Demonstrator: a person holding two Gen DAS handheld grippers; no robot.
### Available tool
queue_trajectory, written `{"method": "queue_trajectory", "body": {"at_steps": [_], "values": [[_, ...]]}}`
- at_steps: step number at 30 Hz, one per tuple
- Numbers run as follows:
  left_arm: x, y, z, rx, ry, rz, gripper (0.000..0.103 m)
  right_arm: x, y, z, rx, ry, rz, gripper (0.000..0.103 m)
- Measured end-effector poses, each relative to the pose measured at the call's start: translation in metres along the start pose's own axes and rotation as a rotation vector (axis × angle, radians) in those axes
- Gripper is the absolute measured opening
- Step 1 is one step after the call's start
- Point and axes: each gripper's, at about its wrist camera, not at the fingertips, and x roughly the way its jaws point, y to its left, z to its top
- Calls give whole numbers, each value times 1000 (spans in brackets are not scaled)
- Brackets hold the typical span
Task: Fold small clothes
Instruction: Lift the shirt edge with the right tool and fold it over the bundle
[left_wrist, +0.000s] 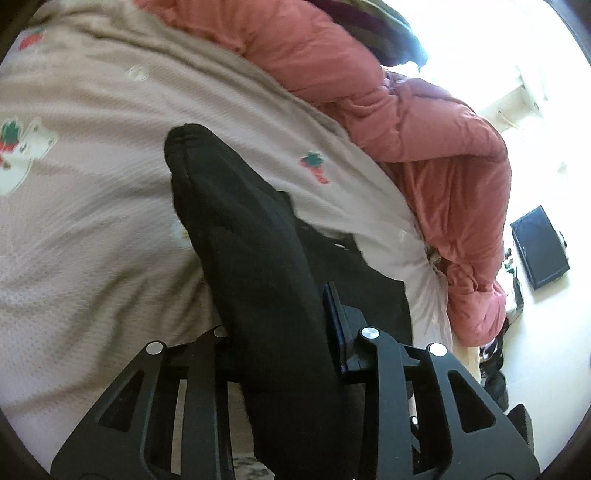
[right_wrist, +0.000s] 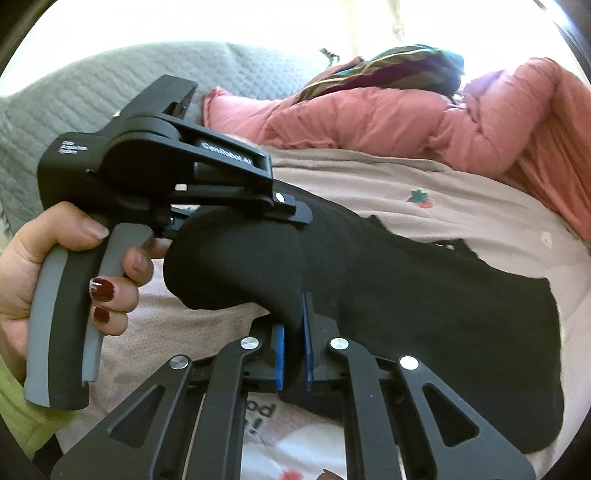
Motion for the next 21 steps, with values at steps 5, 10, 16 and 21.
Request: {"method": "queue_trajectory", "body": {"at_steps": [5, 10, 16, 21], "values": [[7, -47, -8, 71, -4, 39, 22, -19, -28, -6, 76, -10, -7, 6], [21, -84, -17, 121, 0, 65, 22, -36, -53, -18, 143, -19, -13, 6], [46, -115, -26, 166, 33, 104, 22, -47, -81, -32, 208, -13, -16, 6], [71, -135, -38, 203, 63, 119, 22, -54, -101, -46, 265, 1, -17, 6]]}}
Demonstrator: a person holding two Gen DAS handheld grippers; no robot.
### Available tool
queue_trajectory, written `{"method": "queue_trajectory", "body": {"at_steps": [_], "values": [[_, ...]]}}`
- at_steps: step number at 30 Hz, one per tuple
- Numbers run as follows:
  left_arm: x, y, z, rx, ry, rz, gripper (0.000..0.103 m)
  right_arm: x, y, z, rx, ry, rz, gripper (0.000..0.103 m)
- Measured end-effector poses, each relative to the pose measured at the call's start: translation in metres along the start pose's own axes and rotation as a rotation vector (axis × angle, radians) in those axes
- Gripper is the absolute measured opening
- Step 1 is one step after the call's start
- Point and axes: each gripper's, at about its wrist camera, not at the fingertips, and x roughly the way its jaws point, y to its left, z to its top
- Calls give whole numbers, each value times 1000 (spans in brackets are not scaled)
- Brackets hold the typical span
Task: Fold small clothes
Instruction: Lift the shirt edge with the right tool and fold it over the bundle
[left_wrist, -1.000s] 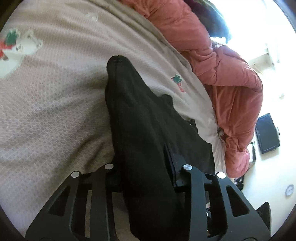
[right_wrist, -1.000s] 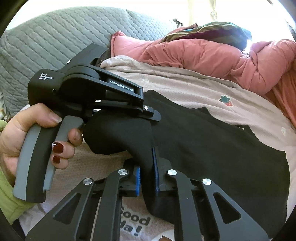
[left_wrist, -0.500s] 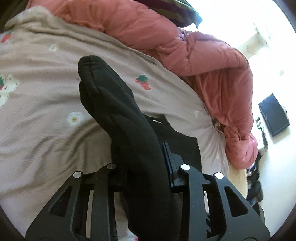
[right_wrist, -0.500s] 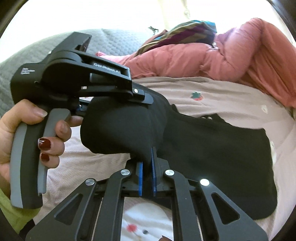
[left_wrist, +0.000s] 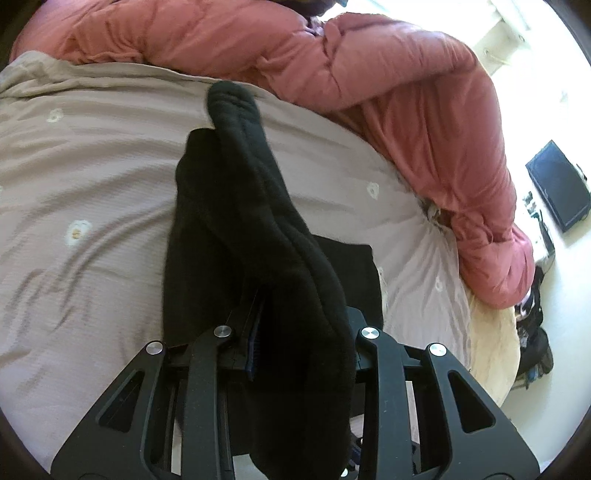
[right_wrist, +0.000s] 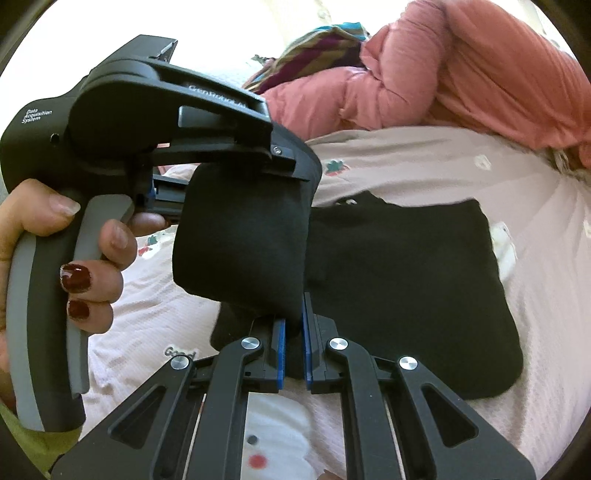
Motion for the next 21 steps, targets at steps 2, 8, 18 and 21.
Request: {"method": "queue_trajectory", "body": {"at_steps": [2, 8, 18, 21], "values": [[9, -9, -2, 16, 13, 8, 22, -3, -9, -4, 24, 8, 5, 6], [33, -29, -11, 66, 41, 33, 22, -5, -29, -10, 78, 30, 16, 6], [58, -56, -21, 122, 75, 66, 22, -12, -48, -18, 143, 45, 9, 6], [61, -61, -26, 127, 79, 70, 22, -14, -49, -20, 147, 50, 6, 6]]}}
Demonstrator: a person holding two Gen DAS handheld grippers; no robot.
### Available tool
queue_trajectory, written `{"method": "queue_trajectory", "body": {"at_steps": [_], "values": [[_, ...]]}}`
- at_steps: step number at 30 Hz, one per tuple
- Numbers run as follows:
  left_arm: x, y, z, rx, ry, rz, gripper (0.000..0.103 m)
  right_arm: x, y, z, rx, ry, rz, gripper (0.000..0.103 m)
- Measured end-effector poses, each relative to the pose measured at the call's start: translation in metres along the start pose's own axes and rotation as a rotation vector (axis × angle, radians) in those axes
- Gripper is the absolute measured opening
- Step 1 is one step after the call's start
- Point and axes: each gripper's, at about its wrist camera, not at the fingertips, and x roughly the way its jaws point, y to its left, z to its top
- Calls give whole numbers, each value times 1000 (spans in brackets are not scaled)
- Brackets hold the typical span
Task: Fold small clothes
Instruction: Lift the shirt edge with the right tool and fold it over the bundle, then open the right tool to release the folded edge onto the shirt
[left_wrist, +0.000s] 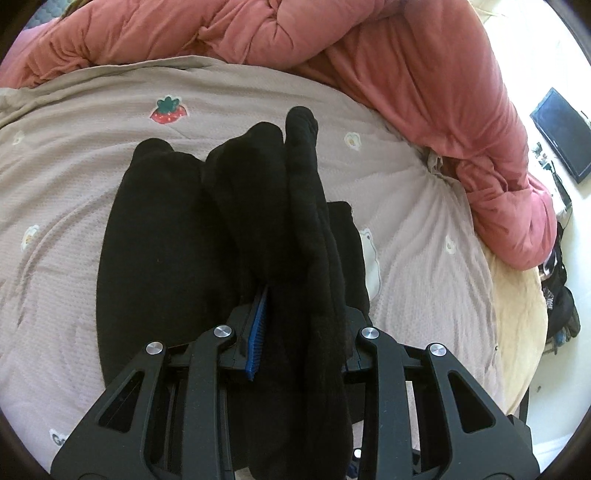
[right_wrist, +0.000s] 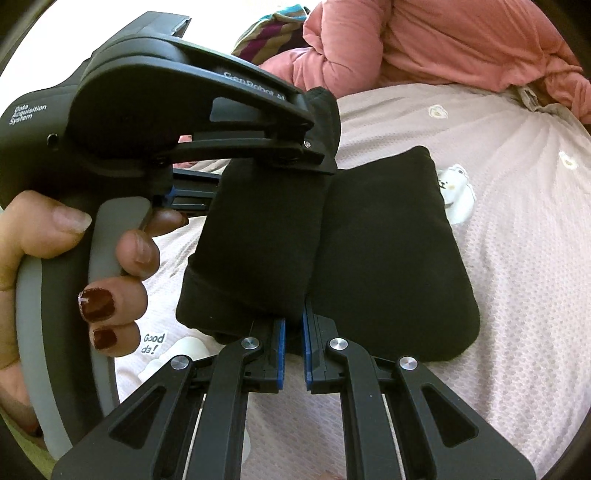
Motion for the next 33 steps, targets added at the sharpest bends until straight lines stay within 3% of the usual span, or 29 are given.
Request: {"method": "queue_trajectory", "body": {"at_steps": [9, 11, 12, 14, 17, 20, 24, 27, 28, 29, 30, 31, 33], "values": [[8, -18, -9, 13, 20, -42, 26, -11, -9, -9, -4, 5, -45, 6], [8, -20, -11, 19, 30, -78, 32, -12, -10, -12, -9, 8, -60, 6], [5, -19, -12, 6, 30, -132, 43, -13, -11, -14, -6, 9, -65, 6], [0, -16, -13, -28, 45, -229, 52, -14, -14, -15, 4, 14, -70, 6], [-15, -5, -14, -47, 24, -270, 52, -17, -20, -16, 35, 20, -69, 7], [-35, 20, -15, -58, -46, -210, 52, -20, -26, -17, 56, 25, -71, 8], [-44, 54, -20, -47, -87, -20, 52, -28, -36, -20, 98, 47, -65, 16], [-40, 72, -27, -30, -88, 83, 52, -46, -40, -21, 103, 34, -87, 23], [-37, 75, -31, -28, -76, 91, 53, -54, -42, -19, 104, 19, -85, 23], [-33, 77, -33, -30, -67, 86, 55, -62, -43, -17, 105, -1, -84, 30], [-30, 79, -36, -34, -66, 81, 55, -70, -45, -9, 104, -25, -89, 44], [-28, 79, -38, -36, -68, 80, 55, -73, -47, -1, 100, -30, -88, 50], [-28, 79, -41, -33, -76, 83, 55, -75, -51, 19, 103, -53, -85, 52]]}}
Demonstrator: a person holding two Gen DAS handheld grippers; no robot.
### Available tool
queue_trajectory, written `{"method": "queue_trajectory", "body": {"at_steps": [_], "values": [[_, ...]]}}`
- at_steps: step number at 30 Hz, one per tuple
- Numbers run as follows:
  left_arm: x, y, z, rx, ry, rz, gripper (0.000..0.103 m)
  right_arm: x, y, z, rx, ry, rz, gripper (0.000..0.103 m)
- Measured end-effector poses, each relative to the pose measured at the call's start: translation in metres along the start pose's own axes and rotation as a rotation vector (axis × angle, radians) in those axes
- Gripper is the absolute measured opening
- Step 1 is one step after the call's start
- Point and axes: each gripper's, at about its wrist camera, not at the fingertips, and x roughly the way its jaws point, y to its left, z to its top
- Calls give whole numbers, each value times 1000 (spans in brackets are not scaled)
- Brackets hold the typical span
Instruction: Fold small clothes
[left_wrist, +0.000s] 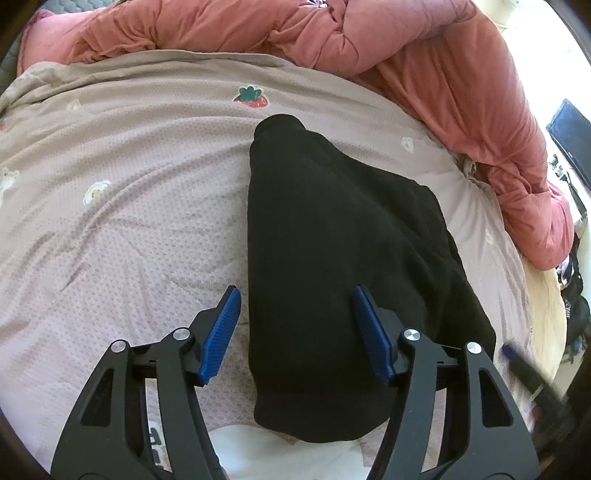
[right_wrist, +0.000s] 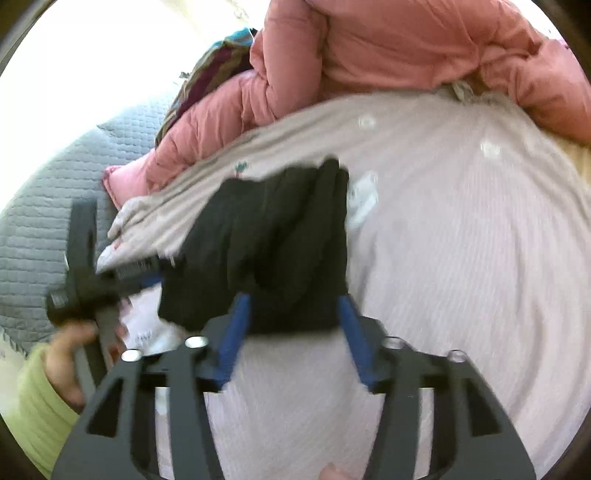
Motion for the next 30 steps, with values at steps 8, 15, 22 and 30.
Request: {"method": "queue_trajectory", "body": {"at_steps": [8, 15, 22, 30], "values": [[-7, -4, -6, 25, -20, 6, 55, 73, 19, 70, -68, 161, 5, 58], [-9, -3, -6, 28, -27, -6, 55, 113, 12, 83, -58, 186, -82, 70], [-10, -8, -6, 57, -38, 6, 55, 135, 11, 76, -68, 227, -103, 52], [-13, -11, -4, 68, -41, 16, 55, 125, 18, 75, -132, 177, -85, 16]]}}
